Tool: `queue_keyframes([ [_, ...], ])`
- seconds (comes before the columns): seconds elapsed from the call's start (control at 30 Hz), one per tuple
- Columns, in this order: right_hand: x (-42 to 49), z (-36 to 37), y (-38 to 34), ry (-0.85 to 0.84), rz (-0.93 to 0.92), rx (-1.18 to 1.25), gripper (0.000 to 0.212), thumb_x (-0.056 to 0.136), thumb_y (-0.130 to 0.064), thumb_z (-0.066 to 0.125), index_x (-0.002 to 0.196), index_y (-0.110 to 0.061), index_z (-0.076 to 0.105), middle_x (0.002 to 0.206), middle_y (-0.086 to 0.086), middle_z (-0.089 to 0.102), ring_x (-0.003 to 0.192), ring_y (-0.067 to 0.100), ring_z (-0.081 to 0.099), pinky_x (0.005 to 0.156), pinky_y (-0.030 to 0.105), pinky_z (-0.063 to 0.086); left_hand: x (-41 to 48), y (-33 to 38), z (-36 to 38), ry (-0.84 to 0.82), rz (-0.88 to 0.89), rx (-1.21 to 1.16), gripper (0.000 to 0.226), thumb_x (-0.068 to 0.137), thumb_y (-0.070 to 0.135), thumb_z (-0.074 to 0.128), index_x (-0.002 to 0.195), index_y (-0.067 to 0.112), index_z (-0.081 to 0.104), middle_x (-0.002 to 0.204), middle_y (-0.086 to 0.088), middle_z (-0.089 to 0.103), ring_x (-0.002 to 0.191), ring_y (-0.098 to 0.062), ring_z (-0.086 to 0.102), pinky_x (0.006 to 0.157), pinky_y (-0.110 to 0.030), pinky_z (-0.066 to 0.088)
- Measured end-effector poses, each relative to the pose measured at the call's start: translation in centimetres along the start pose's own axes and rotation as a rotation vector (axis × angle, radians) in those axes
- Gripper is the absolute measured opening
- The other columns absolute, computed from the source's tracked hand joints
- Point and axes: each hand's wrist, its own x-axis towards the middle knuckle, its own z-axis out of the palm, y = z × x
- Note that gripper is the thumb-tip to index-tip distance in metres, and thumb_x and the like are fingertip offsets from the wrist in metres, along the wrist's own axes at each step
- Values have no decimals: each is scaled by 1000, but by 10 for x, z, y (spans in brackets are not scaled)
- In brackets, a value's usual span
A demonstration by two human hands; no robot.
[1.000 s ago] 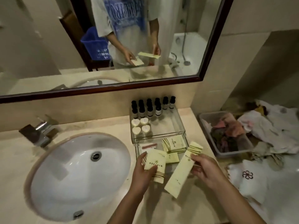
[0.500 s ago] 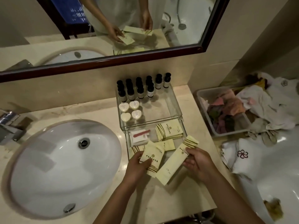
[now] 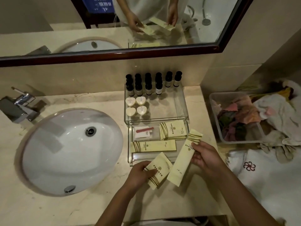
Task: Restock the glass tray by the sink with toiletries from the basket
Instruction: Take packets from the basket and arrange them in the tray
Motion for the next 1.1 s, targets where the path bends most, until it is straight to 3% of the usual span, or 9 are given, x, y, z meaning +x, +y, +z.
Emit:
queue_keyframes([
  [0.1,0,10,0,-39,-9,-62,17,95,-7,47,106,-8,60,94,10,67,84,23,64,73,36,55,1,1,3,43,18,-52,13,84,7,66,90,18,68,88,-4,71,74,-13,67,60,-21,50],
  [0.2,1,16,4,-109,22,-43,20,96,-9,47,109,-7,61,101,13,70,92,28,67,83,45,54,1,6,5,98,46,-154,13,85,6,64,97,11,67,84,-3,70,65,-6,65,52,-15,46],
  [0.33,-1,22,4,-128,43,-164,12,93,-9,52,98,-12,64,89,11,71,70,26,65,62,34,54,5,25,11,90,67,-309,15,87,7,62,100,16,64,86,2,69,67,-6,66,52,-14,47],
  [0.5,9,15,-4,-27,23,-276,18,79,-21,73,94,-16,65,91,4,71,82,24,64,81,42,52,27,64,12,1,121,-206,16,91,5,54,102,14,61,94,-6,68,76,-14,64,64,-25,54],
  [0.6,14,11,-17,-19,61,-230,23,76,-25,75,92,-15,61,62,-2,56,46,10,46,45,25,43,42,81,12,-12,121,-220,20,92,1,51,106,15,57,96,-6,65,80,-17,62,70,-31,52],
  [0.67,18,9,-20,-2,65,-144,18,81,-23,71,90,-15,58,52,-5,43,34,6,32,35,18,30,50,85,14,-11,120,-248,25,92,1,51,112,15,55,100,-6,64,81,-19,62,79,-38,51],
  [0.77,25,9,-21,15,54,-52,13,87,-16,62,98,-10,59,57,-2,43,31,5,29,36,17,29,57,84,18,-27,104,-250,26,92,1,51,113,14,55,99,-5,64,81,-19,62,84,-41,51],
  [0.93,26,15,-13,18,98,-139,16,81,-4,66,92,-14,60,80,7,63,42,8,42,47,24,41,59,76,32,50,54,-416,22,86,-3,56,102,12,53,97,-9,66,79,-17,63,67,-27,49],
  [1.1,24,23,2,84,44,-132,18,81,-1,64,94,-13,62,70,0,57,53,11,48,54,27,45,54,71,49,10,2,-435,21,85,-3,56,101,11,52,96,-11,66,78,-18,63,65,-26,48],
])
